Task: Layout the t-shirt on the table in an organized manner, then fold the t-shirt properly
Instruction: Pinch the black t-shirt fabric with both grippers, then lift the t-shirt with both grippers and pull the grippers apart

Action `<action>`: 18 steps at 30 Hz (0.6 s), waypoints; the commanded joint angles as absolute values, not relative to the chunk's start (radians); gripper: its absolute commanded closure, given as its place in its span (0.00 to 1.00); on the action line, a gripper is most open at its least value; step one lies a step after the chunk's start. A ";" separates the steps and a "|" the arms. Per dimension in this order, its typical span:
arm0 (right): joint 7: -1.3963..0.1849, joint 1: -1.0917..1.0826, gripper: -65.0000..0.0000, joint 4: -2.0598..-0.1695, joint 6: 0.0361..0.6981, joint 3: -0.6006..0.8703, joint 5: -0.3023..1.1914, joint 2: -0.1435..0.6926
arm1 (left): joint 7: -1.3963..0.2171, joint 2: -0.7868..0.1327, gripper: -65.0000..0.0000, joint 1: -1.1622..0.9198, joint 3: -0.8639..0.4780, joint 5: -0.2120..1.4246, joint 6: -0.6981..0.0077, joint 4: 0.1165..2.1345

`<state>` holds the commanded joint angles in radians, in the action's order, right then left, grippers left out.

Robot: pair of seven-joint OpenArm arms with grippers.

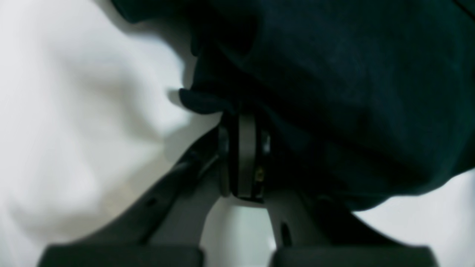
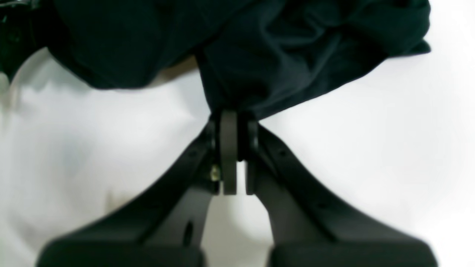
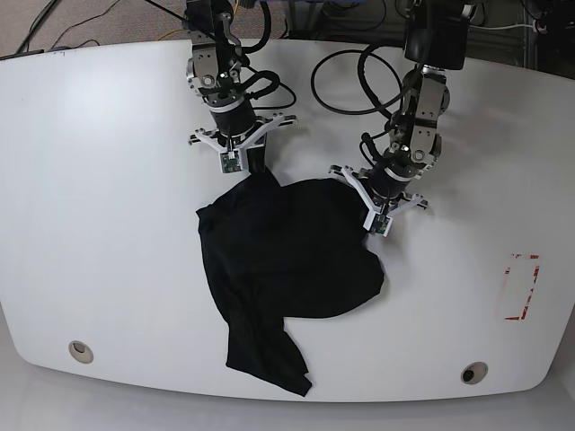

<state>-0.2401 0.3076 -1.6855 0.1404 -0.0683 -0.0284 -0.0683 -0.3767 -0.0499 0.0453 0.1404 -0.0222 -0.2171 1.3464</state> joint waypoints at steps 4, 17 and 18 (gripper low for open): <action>-0.243 0.328 1.00 -1.753 0.140 -0.013 -0.028 -0.062 | -0.415 -0.071 1.00 0.030 0.139 -0.024 -0.220 1.488; -0.252 0.292 1.00 -1.903 0.140 0.104 -0.028 -0.056 | -0.588 -0.137 1.00 0.036 0.093 -0.019 -0.228 1.880; -0.269 0.278 1.00 -1.916 0.140 0.116 -0.028 -0.056 | -0.599 -0.137 1.00 0.050 0.085 -0.019 -0.240 1.902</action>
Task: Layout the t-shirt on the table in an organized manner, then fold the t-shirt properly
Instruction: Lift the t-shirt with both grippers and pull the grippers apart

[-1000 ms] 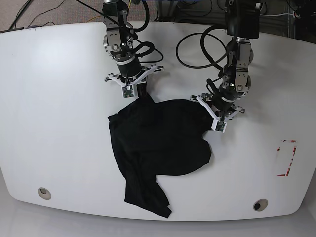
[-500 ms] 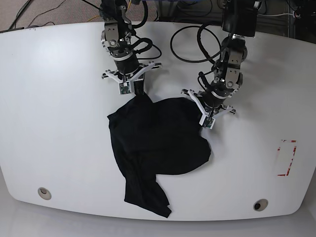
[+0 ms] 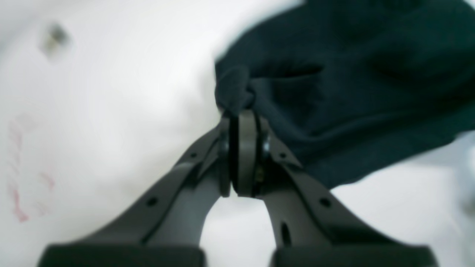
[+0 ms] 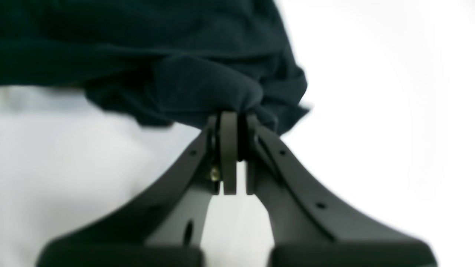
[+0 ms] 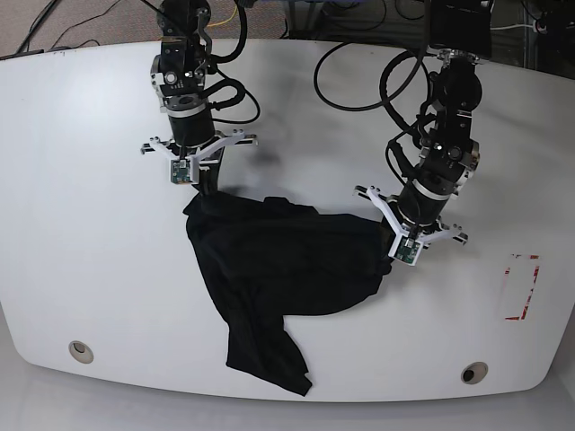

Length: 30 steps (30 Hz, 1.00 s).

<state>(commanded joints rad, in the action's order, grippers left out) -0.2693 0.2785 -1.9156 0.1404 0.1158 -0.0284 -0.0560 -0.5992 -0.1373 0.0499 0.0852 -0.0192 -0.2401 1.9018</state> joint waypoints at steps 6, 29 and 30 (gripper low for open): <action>-0.325 0.217 1.00 -1.951 0.166 0.165 -0.028 -0.054 | -0.664 -0.136 1.00 0.107 0.038 -0.018 -0.272 1.969; -0.473 -0.165 1.00 -1.946 0.314 0.309 -0.028 0.073 | -0.845 -0.117 1.00 0.532 -0.004 -0.018 -0.275 1.982; -0.486 -0.191 1.00 -1.946 0.314 0.309 -0.028 0.087 | -0.851 -0.116 1.00 0.556 -0.010 -0.018 -0.275 1.982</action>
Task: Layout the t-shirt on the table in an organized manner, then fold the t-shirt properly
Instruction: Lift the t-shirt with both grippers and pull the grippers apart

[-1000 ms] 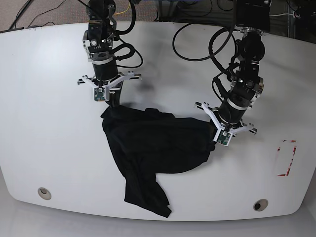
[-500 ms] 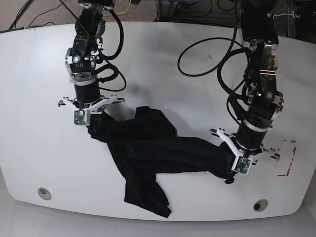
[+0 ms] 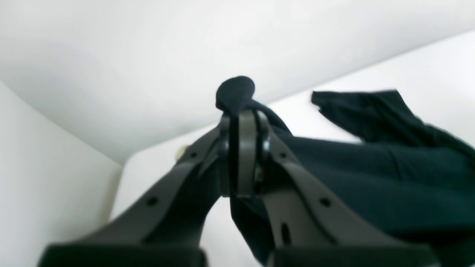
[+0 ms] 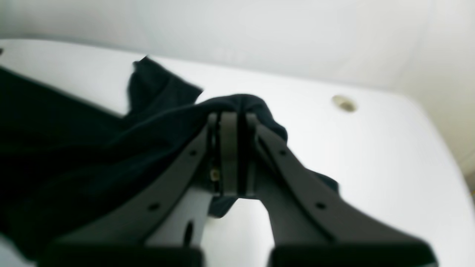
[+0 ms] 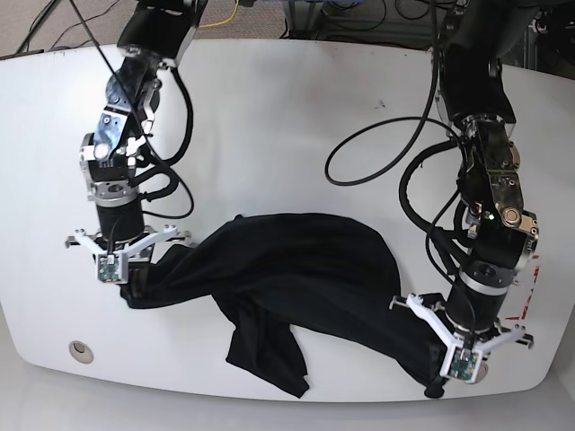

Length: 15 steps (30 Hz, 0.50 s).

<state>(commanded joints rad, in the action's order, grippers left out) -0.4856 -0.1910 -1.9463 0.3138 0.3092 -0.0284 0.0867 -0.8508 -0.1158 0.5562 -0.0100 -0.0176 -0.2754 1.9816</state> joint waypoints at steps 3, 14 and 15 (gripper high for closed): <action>-0.513 -0.257 1.00 -1.945 0.315 0.309 -0.028 0.122 | -0.866 -0.094 1.00 0.615 -0.039 -0.019 -0.275 1.982; -0.587 -0.499 1.00 -1.943 0.340 0.308 -0.027 0.228 | -0.952 -0.067 1.00 0.848 -0.134 -0.021 -0.275 1.979; -0.590 -0.513 1.00 -1.943 0.348 0.308 -0.027 0.232 | -0.957 -0.070 1.00 0.862 -0.136 -0.022 -0.275 1.979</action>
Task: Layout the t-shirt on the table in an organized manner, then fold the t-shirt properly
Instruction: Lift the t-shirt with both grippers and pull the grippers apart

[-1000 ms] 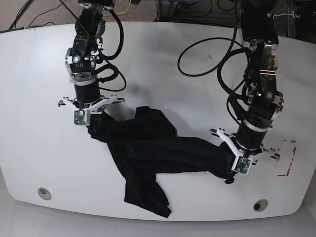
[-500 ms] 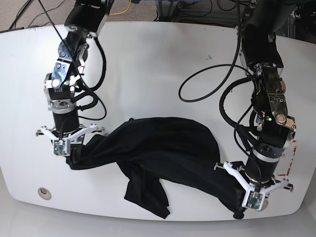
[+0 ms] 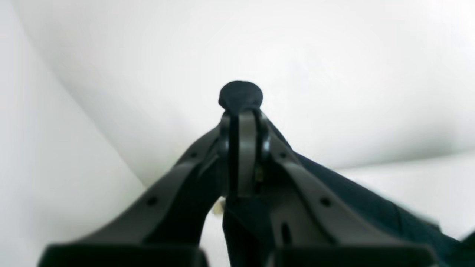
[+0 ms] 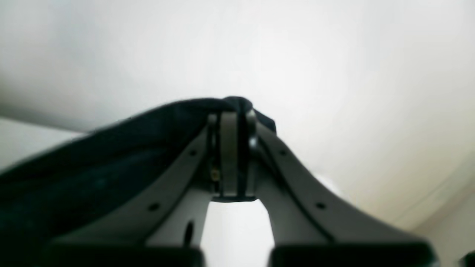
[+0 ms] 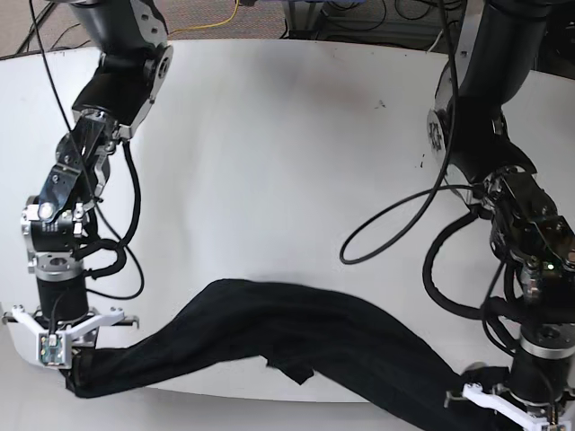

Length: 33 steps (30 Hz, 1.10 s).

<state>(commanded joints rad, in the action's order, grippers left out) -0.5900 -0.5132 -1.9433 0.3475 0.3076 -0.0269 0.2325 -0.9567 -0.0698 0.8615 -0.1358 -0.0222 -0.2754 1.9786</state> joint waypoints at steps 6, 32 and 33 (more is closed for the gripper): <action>-0.628 -0.650 1.00 -1.880 0.387 0.308 -0.036 0.286 | -0.995 -0.070 1.00 0.998 -0.206 -0.024 -0.275 1.960; -0.716 -0.975 1.00 -1.794 0.455 0.252 -0.030 0.381 | -1.041 -0.091 0.93 1.325 -0.305 -0.022 -0.274 1.790; -0.717 -0.977 1.00 -1.794 0.455 0.243 -0.030 0.384 | -1.041 -0.094 0.93 1.330 -0.305 -0.022 -0.274 1.785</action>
